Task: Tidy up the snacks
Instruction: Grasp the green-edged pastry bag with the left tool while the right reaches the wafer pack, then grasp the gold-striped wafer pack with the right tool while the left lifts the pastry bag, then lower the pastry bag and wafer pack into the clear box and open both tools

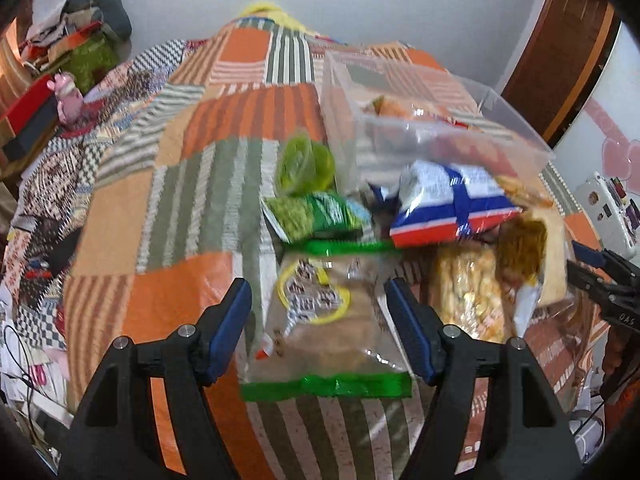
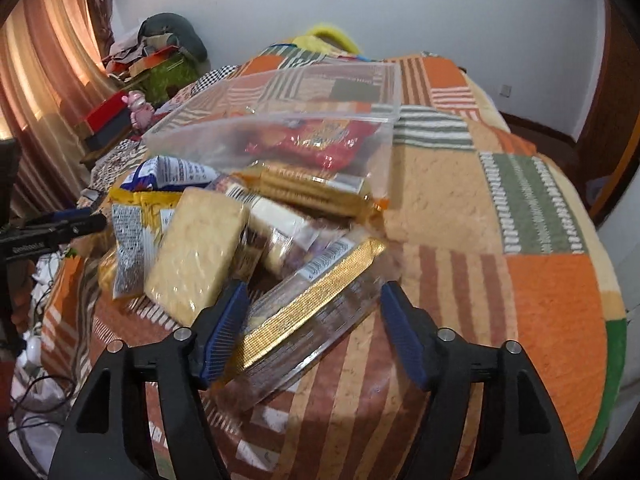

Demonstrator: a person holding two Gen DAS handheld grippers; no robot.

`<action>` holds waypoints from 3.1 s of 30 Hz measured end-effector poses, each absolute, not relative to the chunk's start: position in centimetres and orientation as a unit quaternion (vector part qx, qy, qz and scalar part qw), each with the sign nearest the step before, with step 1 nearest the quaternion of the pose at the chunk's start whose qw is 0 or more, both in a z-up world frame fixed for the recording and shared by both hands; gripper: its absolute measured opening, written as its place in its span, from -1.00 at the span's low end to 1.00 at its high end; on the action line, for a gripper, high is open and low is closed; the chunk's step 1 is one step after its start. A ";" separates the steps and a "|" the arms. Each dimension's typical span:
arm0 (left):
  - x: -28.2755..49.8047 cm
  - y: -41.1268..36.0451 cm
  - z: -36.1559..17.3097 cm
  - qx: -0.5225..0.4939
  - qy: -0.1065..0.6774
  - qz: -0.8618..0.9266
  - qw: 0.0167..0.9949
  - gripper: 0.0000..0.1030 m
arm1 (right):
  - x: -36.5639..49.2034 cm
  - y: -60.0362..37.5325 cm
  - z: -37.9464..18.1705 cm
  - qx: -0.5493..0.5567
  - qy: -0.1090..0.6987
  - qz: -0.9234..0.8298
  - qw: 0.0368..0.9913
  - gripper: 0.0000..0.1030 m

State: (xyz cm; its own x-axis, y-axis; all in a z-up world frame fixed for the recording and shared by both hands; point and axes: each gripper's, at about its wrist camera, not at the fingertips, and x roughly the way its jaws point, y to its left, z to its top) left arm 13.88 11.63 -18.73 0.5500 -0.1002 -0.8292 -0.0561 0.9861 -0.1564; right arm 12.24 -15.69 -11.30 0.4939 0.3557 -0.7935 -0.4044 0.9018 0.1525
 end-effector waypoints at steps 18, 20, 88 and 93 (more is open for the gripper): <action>13.8 10.0 -21.2 -0.093 0.475 -0.023 0.875 0.15 | 12.7 -15.9 -12.0 -0.023 0.466 0.210 0.859 -0.03; 13.5 9.8 -21.0 -0.094 0.473 -0.025 0.876 0.13 | 12.7 -15.9 -12.1 -0.024 0.464 0.210 0.860 -0.06; 29.3 5.4 -12.7 -0.055 0.401 -0.059 0.913 0.11 | 25.0 -11.3 -7.1 -0.011 0.363 0.217 0.906 -0.35; 30.0 5.2 -13.6 -0.055 0.415 -0.056 0.907 0.12 | 25.8 -10.7 -8.0 -0.020 0.384 0.224 0.896 -0.34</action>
